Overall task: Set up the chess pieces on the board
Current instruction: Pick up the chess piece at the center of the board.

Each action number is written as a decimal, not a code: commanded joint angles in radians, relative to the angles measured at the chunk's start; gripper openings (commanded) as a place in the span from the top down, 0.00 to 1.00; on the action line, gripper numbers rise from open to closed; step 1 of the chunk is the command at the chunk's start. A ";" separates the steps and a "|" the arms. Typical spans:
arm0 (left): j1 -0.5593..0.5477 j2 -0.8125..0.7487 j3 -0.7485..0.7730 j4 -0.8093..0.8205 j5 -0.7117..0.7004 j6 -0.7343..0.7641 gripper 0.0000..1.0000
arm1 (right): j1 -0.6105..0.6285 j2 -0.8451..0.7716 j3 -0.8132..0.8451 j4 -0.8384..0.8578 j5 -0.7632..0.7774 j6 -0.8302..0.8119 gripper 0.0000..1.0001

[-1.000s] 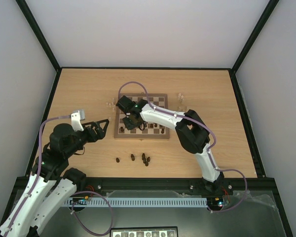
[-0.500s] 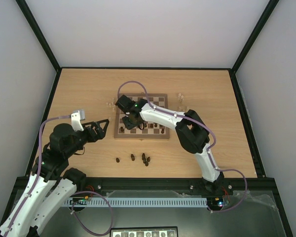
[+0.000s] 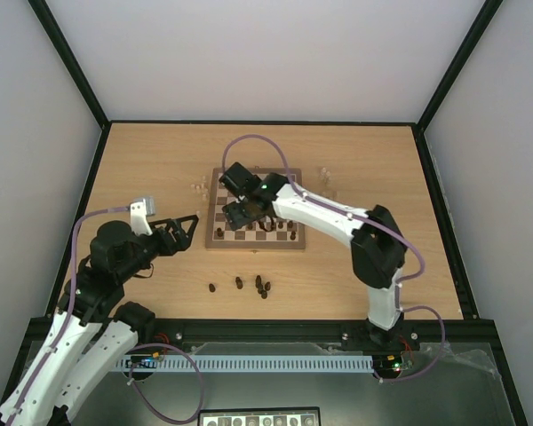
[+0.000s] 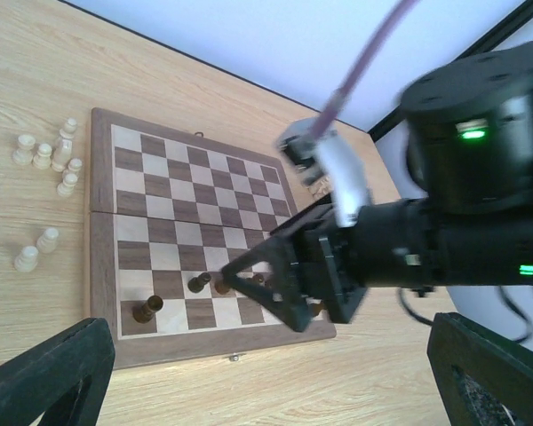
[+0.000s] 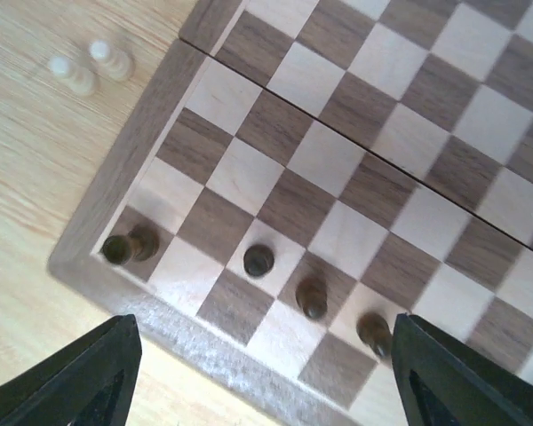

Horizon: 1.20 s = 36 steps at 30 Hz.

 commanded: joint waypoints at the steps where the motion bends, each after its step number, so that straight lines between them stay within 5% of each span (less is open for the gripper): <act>1: 0.007 0.023 0.006 0.032 0.032 0.015 0.01 | 0.006 -0.145 -0.073 -0.033 0.016 0.018 0.21; 11: -0.008 0.124 -0.028 0.052 0.053 0.029 0.00 | 0.069 -0.358 -0.375 0.030 0.005 0.107 0.22; 19: -0.122 0.172 -0.051 0.064 -0.005 -0.005 0.01 | 0.138 -0.477 -0.569 0.080 0.012 0.195 0.31; 27: -0.294 0.174 -0.094 0.066 -0.141 -0.070 0.01 | 0.200 -0.489 -0.634 0.129 0.017 0.235 0.49; 36: -0.330 0.145 -0.122 0.071 -0.209 -0.108 0.01 | 0.295 -0.432 -0.620 0.137 0.042 0.261 0.56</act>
